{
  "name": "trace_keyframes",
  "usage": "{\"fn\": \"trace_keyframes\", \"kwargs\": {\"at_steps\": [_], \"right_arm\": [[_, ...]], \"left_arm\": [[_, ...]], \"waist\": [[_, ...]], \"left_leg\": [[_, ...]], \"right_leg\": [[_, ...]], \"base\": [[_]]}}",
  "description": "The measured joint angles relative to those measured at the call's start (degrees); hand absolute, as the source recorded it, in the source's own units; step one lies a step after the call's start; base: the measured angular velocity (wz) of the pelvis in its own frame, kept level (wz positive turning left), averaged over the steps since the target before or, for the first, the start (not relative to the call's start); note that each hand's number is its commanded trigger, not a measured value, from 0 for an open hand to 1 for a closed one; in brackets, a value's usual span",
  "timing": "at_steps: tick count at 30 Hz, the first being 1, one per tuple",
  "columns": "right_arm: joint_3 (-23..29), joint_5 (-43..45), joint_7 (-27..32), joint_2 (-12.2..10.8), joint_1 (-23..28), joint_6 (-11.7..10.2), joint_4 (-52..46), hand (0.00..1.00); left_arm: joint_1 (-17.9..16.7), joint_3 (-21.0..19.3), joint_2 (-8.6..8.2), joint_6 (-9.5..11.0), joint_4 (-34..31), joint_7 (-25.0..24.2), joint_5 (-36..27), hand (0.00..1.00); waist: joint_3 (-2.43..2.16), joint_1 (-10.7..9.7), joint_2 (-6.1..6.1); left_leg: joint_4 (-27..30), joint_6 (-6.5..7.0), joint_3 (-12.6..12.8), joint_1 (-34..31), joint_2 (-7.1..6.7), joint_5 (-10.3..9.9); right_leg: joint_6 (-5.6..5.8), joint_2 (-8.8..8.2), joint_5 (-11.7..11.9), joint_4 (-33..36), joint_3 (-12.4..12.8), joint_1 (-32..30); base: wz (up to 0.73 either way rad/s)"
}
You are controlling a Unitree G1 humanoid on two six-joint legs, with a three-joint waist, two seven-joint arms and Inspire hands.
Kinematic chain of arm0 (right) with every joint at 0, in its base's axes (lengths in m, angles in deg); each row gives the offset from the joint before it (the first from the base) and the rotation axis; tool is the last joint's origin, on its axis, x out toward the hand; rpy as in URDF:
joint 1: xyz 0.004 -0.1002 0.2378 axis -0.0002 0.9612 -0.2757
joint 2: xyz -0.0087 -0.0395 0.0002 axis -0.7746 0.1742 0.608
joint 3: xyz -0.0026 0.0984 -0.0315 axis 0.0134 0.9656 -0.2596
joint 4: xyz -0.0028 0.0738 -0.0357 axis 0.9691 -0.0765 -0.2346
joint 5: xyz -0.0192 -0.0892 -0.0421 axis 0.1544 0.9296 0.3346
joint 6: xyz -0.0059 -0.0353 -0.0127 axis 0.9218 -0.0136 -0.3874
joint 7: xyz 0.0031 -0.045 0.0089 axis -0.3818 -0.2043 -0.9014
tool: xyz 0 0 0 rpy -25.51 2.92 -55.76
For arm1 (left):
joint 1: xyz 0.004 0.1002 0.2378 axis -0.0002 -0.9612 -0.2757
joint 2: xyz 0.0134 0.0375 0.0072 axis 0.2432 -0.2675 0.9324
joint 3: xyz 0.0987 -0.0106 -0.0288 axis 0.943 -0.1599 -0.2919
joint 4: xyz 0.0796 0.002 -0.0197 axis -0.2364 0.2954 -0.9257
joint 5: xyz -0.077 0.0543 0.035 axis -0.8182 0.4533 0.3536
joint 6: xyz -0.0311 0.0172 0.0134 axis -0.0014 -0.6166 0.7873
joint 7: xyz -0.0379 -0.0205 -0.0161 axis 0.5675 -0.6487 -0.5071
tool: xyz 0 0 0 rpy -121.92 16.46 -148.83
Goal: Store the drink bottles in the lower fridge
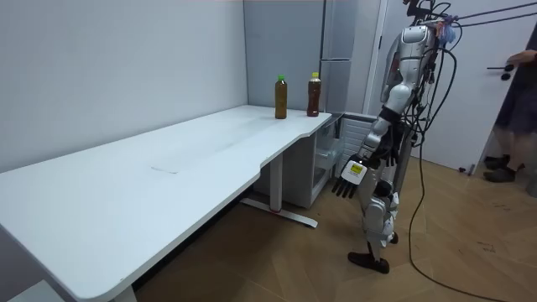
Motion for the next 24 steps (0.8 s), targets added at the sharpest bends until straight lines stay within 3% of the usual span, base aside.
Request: {"fn": "trace_keyframes", "kwargs": {"at_steps": [9,24], "right_arm": [[-0.02,0.55,0.00,0.00,0.15,-0.03,-0.61,0.00],[0.66,0.58,0.06,0.08,-0.88,-0.13,0.32,0.00]], "left_arm": [[-0.06,0.09,-0.12,0.29,0.02,0.43,-0.05,0.00],[-0.80,-0.11,-0.85,0.00,0.06,0.26,-0.49,0.00]], "waist": [[-0.03,-0.02,0.18],[-0.05,-0.23,1.50]], "left_leg": [[0.03,0.01,0.01,-0.07,0.00,-0.01],[0.04,0.07,-0.13,-0.18,0.00,-0.05]], "right_leg": [[0.00,-0.01,0.00,0.02,-0.15,-0.03],[0.00,-0.08,0.00,0.00,-0.39,0.02]], "base": [[0.00],[0.00]]}}
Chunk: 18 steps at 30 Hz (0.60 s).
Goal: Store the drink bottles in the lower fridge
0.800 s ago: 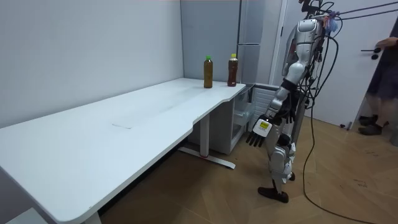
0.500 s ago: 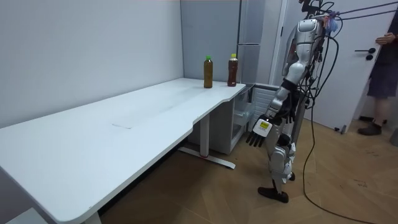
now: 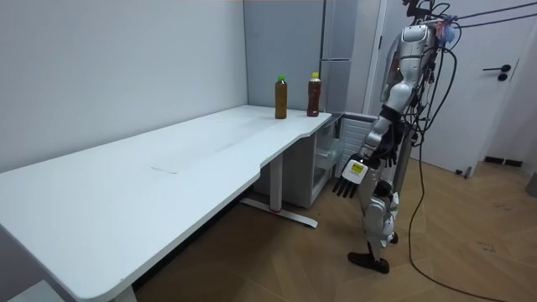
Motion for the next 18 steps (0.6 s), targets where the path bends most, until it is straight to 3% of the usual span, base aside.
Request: {"fn": "trace_keyframes", "kwargs": {"at_steps": [9,15,18], "right_arm": [[0.09,-0.98,2.16,0.00,-0.05,-0.35,-0.07,0.00],[1.98,-3.01,2.70,0.32,0.30,-2.35,0.13,0.00],[2.17,-3.76,3.62,0.61,1.30,-2.81,-0.35,0.00]], "left_arm": [[-0.96,-1.18,-1.01,0.13,-0.66,5.37,-3.99,0.00],[-3.19,-8.40,-1.12,0.43,-3.03,12.24,-9.43,0.00],[-4.93,-11.92,-1.14,0.49,-8.13,18.06,-13.63,0.00]], "waist": [[-0.03,0.09,-0.15],[0.13,0.70,-0.25],[0.11,2.50,-0.29]], "left_leg": [[0.25,0.01,-0.03,0.15,-0.01,0.01],[0.62,0.02,-0.44,1.23,-0.05,-0.07],[0.93,-0.04,-0.61,1.19,0.06,-0.21]], "right_leg": [[-0.01,-0.02,-0.02,0.05,-0.05,0.22],[-0.04,-0.07,-0.22,-0.42,-0.46,1.71],[-0.07,-0.04,-0.36,0.07,-0.57,1.60]], "base": [[0.00],[0.03],[0.00]]}}
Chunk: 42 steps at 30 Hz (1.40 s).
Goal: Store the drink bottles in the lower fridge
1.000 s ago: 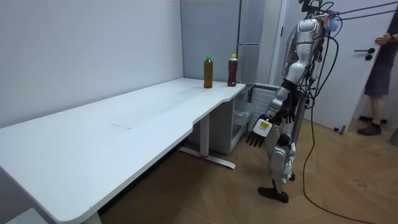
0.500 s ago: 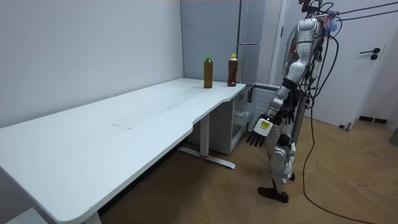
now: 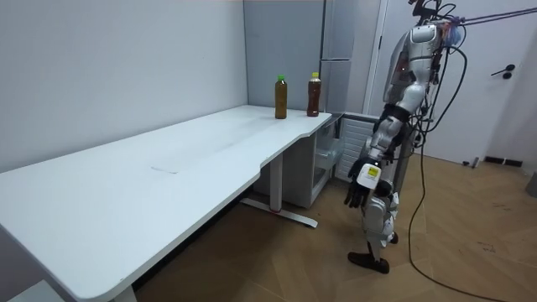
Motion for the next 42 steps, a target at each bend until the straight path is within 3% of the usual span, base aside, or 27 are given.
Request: {"fn": "trace_keyframes", "kwargs": {"at_steps": [5,8,13,17,21,24,26,30,31,37,42], "right_arm": [[1.67,0.18,0.75,0.10,0.21,-0.76,-0.16,0.00],[1.68,-0.20,1.61,0.11,1.04,-1.36,-1.15,0.00],[1.70,-0.25,2.88,0.11,1.17,-2.53,-1.18,0.00],[1.68,-0.27,3.46,0.53,1.36,-3.55,-1.78,0.00],[1.65,-0.13,3.45,0.68,2.22,-5.04,-2.31,0.00],[1.67,-0.98,3.97,0.69,2.76,-6.25,-2.15,0.00],[1.67,-1.53,4.12,0.64,2.82,-6.31,-2.12,0.00],[1.65,-1.51,4.25,0.69,2.78,-6.31,-2.05,0.00],[1.72,-1.44,4.20,0.67,2.75,-6.47,-1.82,0.00],[1.69,-1.26,3.80,0.68,2.13,-8.12,0.25,0.00],[1.74,-0.05,3.30,0.65,2.02,-8.56,0.37,0.00]], "left_arm": [[-1.34,-3.22,-0.32,1.94,-7.80,11.51,0.16,0.00],[-1.45,-3.21,-0.32,4.47,-10.66,17.47,0.26,0.00],[-1.41,-2.53,-0.41,6.34,-17.59,24.20,0.21,0.00],[-1.40,-2.51,-0.38,11.06,-24.25,30.67,0.41,0.00],[-1.04,-2.51,-0.34,13.75,-31.76,34.31,2.09,0.00],[0.28,-2.56,0.51,15.20,-36.58,35.32,6.22,0.00],[0.34,-2.51,0.69,15.35,-43.80,36.55,8.18,0.00],[0.76,-2.46,0.75,16.80,-51.55,36.70,12.86,0.00],[0.75,-2.43,0.70,16.84,-54.08,36.42,14.34,0.00],[1.27,-1.74,0.81,16.84,-67.98,31.77,20.23,0.00],[4.11,0.93,3.14,16.84,-75.77,26.56,24.68,0.00]], "waist": [[-0.10,0.69,-0.39],[-0.17,0.67,-0.26],[-0.34,-0.12,-0.08],[-0.43,-0.69,0.31],[-0.54,-0.93,0.52],[-0.26,-0.92,0.06],[-0.33,-0.96,0.11],[-0.28,-0.90,0.12],[-0.47,-0.95,0.48],[-0.18,-1.13,0.01],[-0.07,-1.38,-0.02]], "left_leg": [[0.10,0.00,-0.14,0.01,-0.03,0.00],[0.05,0.00,-0.06,-0.01,-0.02,0.00],[0.31,-0.01,-0.75,-0.40,-0.05,-0.01],[0.29,-0.02,-1.08,-0.23,-0.03,-0.01],[0.35,-0.03,-1.22,-0.29,-0.04,-0.02],[0.34,-0.04,-1.41,-0.46,-0.07,-0.02],[0.41,-0.04,-1.53,-0.58,-0.09,-0.02],[0.40,-0.04,-1.24,-0.57,-0.10,-0.02],[0.39,-0.04,-1.43,-0.59,-0.08,-0.02],[0.48,-0.04,-1.76,-1.03,-0.15,-0.02],[1.02,-0.05,-2.38,-1.98,-0.23,-0.02]], "right_leg": [[-0.05,0.02,0.07,0.04,-0.05,0.35],[-0.07,0.06,0.11,0.07,0.08,0.41],[-0.11,0.07,0.15,0.07,-0.47,0.16],[-0.11,0.07,0.15,0.12,-0.56,0.25],[-0.12,0.08,0.15,0.00,-0.61,0.15],[-0.12,0.06,0.14,-0.09,-0.90,0.18],[-0.12,0.06,0.14,-0.11,-1.00,0.15],[-0.12,0.06,0.14,-0.07,-0.86,0.21],[-0.13,0.07,0.14,-0.16,-0.96,0.18],[-0.13,0.05,0.14,-0.29,-1.35,0.16],[-0.13,0.04,0.15,-1.14,-2.01,0.09]], "base": [[0.01],[-0.01],[0.05],[0.01],[0.00],[0.03],[0.00],[0.00],[0.00],[0.03],[0.07]]}}
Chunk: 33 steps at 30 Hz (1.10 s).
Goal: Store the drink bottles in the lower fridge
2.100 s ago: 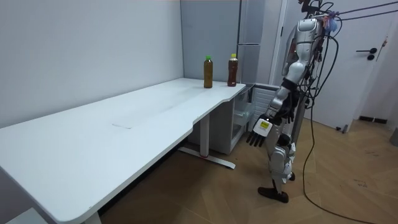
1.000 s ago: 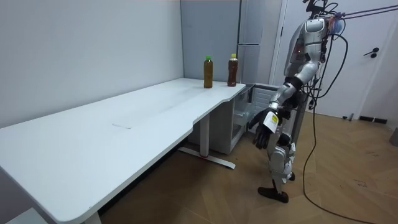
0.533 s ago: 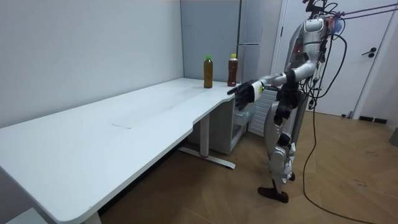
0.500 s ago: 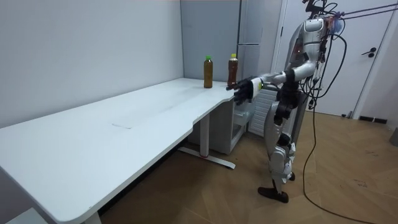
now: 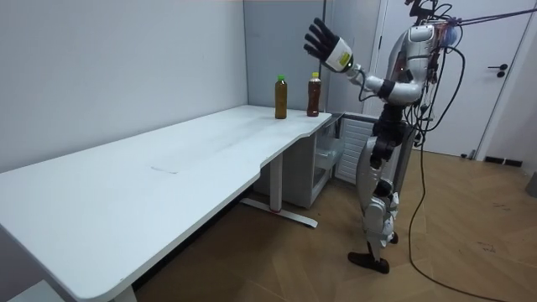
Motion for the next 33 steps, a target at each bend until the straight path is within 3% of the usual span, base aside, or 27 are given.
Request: {"fn": "trace_keyframes", "kwargs": {"at_steps": [2,6,10,21,24,33], "right_arm": [[-0.07,1.17,-0.03,0.02,-0.04,-0.66,0.00,0.00],[-0.14,1.24,-0.42,0.29,0.00,-1.46,0.09,0.00],[-0.14,1.45,-1.18,0.41,-0.19,-1.71,0.45,0.00],[-2.87,5.80,-5.31,1.22,-4.22,-1.66,3.31,0.00],[-3.98,6.00,-5.53,1.20,-5.22,-1.61,4.18,0.00],[-4.63,7.02,-4.79,1.22,-6.29,-1.52,4.24,0.00]], "left_arm": [[1.56,1.17,0.61,0.01,-1.98,-2.89,2.84,0.00],[2.29,3.93,1.05,0.02,-4.63,-7.28,3.02,0.00],[5.91,5.48,1.17,0.02,-5.36,-12.58,2.47,0.00],[7.57,14.50,2.43,-0.21,-8.20,-30.38,2.48,0.00],[8.27,15.97,2.44,-1.24,-8.20,-35.19,2.22,0.00],[9.19,18.01,2.38,-6.08,-8.19,-46.40,-8.85,0.00]], "waist": [[0.02,-0.36,0.16],[0.01,-0.93,0.49],[0.20,-1.15,0.74],[0.55,-1.53,0.88],[0.51,-1.73,0.56],[0.54,-2.90,0.21]], "left_leg": [[0.06,0.00,-0.22,-0.09,-0.01,0.00],[0.07,-0.01,-0.19,-0.07,-0.02,0.00],[0.07,-0.01,-0.08,0.06,-0.01,0.01],[0.08,0.00,0.65,-0.46,0.04,0.02],[0.07,0.00,0.67,-0.46,0.04,0.02],[0.04,0.00,0.74,-0.30,0.08,0.02]], "right_leg": [[0.00,-0.01,0.00,0.00,-0.28,0.04],[-0.01,0.00,0.01,0.05,-0.40,0.19],[-0.01,0.01,0.01,0.01,-0.15,0.14],[0.00,0.06,0.01,0.14,0.83,-0.85],[-0.01,0.06,0.01,0.16,0.80,-0.72],[-0.07,0.09,0.06,0.45,1.00,-0.72]], "base": [[0.07],[0.01],[-0.01],[-0.04],[0.00],[0.00]]}}
